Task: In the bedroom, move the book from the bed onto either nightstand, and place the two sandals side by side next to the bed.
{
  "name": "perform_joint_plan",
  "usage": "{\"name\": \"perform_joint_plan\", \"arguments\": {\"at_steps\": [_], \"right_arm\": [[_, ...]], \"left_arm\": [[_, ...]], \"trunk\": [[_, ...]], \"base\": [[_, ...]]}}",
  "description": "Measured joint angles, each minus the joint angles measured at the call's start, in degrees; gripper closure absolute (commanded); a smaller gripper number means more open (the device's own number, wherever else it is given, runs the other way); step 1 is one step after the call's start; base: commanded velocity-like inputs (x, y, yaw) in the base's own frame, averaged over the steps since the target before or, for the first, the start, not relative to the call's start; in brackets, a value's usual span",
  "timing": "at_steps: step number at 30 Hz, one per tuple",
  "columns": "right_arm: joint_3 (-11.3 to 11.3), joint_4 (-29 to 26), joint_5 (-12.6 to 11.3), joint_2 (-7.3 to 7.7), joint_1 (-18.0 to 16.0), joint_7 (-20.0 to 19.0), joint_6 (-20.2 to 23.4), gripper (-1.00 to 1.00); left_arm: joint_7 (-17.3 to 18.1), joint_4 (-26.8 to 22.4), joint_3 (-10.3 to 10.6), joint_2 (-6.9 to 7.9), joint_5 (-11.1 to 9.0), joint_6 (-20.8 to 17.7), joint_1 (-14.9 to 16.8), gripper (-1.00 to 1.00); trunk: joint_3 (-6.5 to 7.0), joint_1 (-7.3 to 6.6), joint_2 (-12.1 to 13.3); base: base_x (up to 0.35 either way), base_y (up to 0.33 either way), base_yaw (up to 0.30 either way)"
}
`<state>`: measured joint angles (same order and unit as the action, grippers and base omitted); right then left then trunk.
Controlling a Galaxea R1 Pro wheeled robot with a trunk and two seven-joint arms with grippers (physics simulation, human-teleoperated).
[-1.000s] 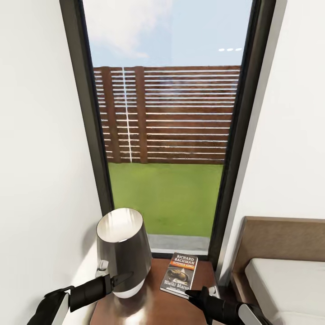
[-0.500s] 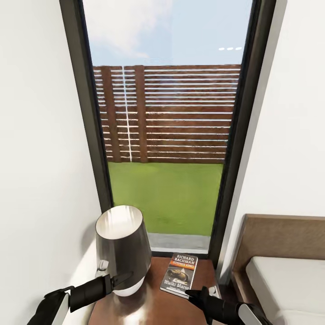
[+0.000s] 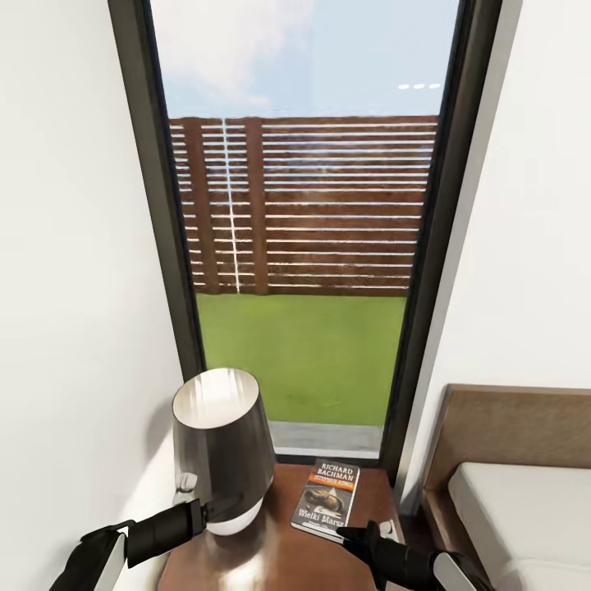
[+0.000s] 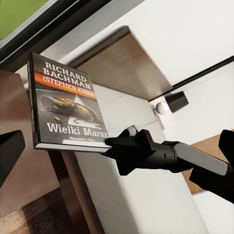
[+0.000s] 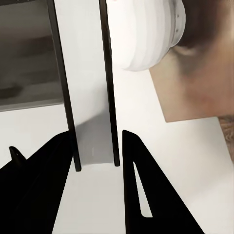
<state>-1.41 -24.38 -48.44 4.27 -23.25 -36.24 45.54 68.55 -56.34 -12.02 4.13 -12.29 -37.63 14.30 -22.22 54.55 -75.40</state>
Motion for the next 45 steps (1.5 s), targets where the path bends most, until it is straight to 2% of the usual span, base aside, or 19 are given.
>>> {"name": "perform_joint_plan", "arguments": {"at_steps": [45], "right_arm": [[-0.11,-0.04,0.02,-0.06,0.0,-0.22,-0.2,1.0]], "left_arm": [[-0.09,0.0,0.0,0.0,0.0,0.0,-0.01,-1.0]], "trunk": [[-8.08,9.89,-18.06]], "base": [[0.0,0.0,0.0]]}}
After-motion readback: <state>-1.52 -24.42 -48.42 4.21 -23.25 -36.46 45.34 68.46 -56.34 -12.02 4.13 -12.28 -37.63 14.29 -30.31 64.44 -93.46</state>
